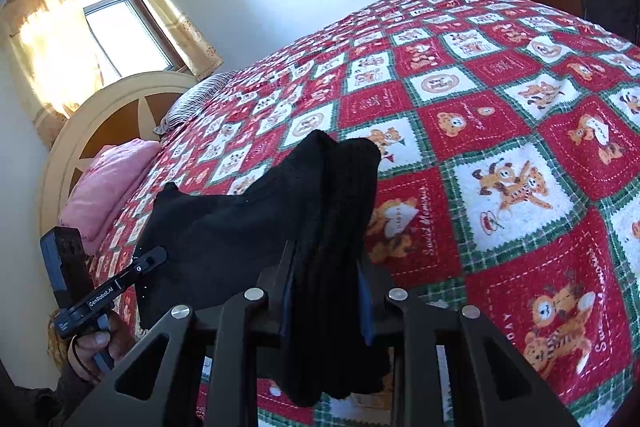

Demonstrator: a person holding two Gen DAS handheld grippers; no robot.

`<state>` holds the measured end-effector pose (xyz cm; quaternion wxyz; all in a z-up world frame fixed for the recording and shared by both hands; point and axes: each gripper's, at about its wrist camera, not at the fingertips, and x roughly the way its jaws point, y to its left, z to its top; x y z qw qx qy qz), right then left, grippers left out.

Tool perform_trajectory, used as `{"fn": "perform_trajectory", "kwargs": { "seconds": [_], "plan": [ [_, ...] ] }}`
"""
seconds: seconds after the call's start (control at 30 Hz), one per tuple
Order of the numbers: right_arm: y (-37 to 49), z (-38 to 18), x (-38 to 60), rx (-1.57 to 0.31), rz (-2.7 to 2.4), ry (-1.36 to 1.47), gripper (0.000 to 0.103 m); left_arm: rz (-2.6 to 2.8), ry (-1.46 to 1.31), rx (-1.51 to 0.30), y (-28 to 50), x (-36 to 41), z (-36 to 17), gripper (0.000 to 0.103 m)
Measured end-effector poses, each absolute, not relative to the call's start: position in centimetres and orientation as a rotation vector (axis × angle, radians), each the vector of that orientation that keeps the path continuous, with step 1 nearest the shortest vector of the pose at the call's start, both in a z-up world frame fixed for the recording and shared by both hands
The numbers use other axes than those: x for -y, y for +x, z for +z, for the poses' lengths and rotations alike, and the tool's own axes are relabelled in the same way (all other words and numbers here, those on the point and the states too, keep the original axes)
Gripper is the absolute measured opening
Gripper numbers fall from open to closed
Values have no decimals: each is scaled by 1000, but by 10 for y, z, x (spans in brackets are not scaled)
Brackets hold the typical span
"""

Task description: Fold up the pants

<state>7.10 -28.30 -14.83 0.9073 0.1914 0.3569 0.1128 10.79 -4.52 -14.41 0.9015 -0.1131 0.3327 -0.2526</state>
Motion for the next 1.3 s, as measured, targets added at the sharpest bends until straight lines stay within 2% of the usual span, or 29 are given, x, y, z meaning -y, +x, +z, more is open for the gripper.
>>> {"fn": "perform_trajectory", "kwargs": {
  "seconds": [0.57,1.3],
  "plan": [
    [143,-124,181,-741,446,348,26,-265,-273,-600,98,-43,-118,12],
    [231,-125,36,-818,605,227,26,9,-333,-552,94,-138,-123,12]
  ]
}}
